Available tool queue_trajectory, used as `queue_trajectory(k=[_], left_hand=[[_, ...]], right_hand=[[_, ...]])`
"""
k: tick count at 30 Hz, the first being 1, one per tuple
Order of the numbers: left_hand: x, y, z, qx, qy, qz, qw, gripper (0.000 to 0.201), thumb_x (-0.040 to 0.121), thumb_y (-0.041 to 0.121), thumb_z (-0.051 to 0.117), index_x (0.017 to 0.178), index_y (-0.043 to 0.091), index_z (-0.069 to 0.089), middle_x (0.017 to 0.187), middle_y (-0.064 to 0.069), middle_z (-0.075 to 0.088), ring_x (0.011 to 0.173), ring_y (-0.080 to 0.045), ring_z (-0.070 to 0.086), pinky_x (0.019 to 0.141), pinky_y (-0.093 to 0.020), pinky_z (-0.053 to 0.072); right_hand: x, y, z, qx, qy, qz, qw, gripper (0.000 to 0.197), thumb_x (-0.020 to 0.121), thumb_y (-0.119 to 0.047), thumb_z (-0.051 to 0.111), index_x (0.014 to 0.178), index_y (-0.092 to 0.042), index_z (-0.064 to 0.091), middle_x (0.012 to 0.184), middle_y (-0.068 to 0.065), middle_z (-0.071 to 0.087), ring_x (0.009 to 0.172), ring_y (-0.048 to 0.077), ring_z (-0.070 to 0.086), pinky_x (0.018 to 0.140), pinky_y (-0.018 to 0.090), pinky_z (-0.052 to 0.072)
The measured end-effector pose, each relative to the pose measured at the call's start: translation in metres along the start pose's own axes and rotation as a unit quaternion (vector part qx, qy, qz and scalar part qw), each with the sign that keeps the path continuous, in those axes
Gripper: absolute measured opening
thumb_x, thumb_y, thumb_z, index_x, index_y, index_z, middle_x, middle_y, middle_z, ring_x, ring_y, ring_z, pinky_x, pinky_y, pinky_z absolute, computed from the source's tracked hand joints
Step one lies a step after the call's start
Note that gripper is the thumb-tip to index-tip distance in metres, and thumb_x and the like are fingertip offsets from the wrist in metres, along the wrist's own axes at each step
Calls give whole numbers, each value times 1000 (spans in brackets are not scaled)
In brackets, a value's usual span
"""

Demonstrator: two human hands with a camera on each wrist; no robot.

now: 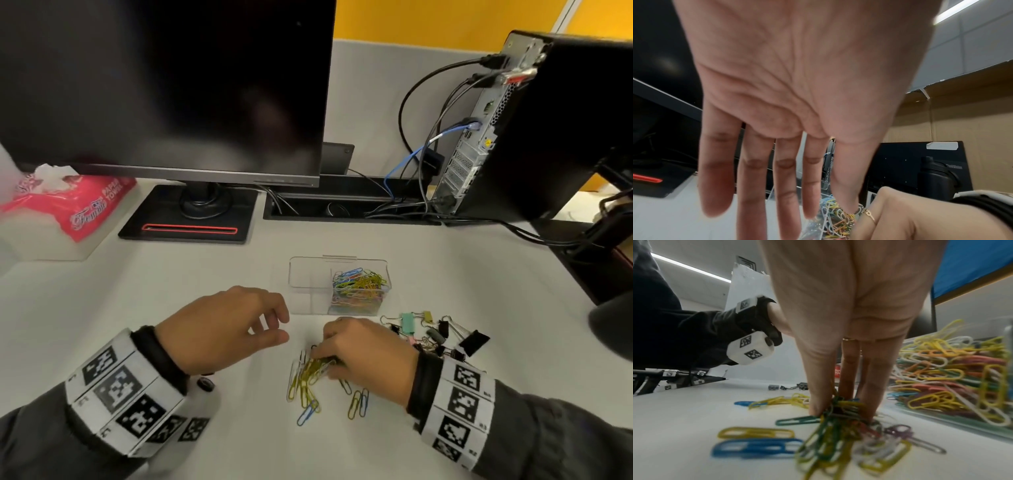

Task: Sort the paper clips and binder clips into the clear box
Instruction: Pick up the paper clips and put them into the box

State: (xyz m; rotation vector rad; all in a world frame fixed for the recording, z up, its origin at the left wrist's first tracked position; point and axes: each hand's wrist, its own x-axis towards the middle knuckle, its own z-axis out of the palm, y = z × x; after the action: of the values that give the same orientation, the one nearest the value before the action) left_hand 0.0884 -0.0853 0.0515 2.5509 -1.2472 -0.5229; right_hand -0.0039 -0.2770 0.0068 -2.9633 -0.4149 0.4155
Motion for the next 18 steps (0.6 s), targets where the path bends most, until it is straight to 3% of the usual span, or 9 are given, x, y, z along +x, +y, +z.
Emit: queue_trajectory(k=[5,9,13,16,18], left_hand=[[0,-5,-2,-13,-4,1,1000,24,89,53,51,110,41,54,98,24,59,89,7,59,78,-19,50],[0,-5,-3,-23,1,2,1000,23,89,52,51,109,41,54,97,24,58,88,7,59,74,-15,49],[-1,-6,-3,-26,-2,2,1000,23,90,51,51,110,41,54,98,24,59,88,7,59,73,-15,49],[-1,-6,-3,-27,-4,5,1000,23,90,51,50,110,40,54,99,23,59,88,6,60,73,-15,49],[0,-5,-2,-29,-8,6,1000,23,91,50,50,111,40,54,99,23,59,89,5,59,73,-14,48]], right_hand=[[-3,10,-5,28,41,-15,999,29,92,-27,57,120,-24,65,108,2,65,98,23,60,73,31,46],[-3,18,-13,92,76,-6,993,27,87,-26,66,113,-24,69,100,-2,72,84,11,64,73,17,45],[-5,28,-35,156,100,9,983,24,81,-26,73,104,-20,72,89,-4,72,75,3,63,75,17,53],[-6,40,-58,163,163,16,973,16,79,-26,75,94,-21,73,83,-7,70,71,2,63,70,10,50],[-5,49,-68,135,230,24,963,11,80,-22,74,91,-20,72,81,-6,69,70,5,62,68,17,53]])
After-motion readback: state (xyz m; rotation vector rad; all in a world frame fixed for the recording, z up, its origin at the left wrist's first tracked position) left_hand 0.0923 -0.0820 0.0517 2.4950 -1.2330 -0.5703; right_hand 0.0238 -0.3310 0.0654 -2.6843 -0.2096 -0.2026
